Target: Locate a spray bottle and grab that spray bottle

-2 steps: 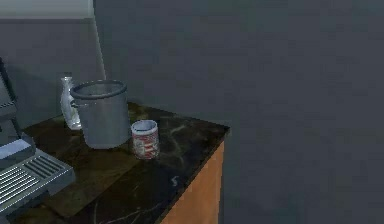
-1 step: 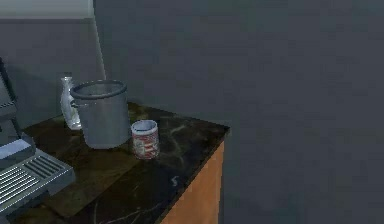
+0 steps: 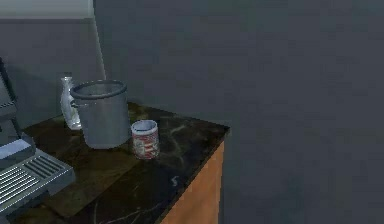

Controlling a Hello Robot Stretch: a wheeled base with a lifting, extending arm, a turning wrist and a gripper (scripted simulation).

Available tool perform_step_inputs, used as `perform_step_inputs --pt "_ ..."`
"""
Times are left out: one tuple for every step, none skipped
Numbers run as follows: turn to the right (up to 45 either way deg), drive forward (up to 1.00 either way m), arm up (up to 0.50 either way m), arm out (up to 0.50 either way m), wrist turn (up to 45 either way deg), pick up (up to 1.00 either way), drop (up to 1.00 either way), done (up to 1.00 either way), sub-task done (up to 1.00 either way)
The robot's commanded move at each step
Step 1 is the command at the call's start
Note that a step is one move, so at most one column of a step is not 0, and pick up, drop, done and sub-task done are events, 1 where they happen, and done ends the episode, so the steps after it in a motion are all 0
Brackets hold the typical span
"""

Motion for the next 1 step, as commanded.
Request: perform_step_inputs --pt "0.0 0.0 0.0 0.0 0.0 0.0 0.0 1.0 0.0"
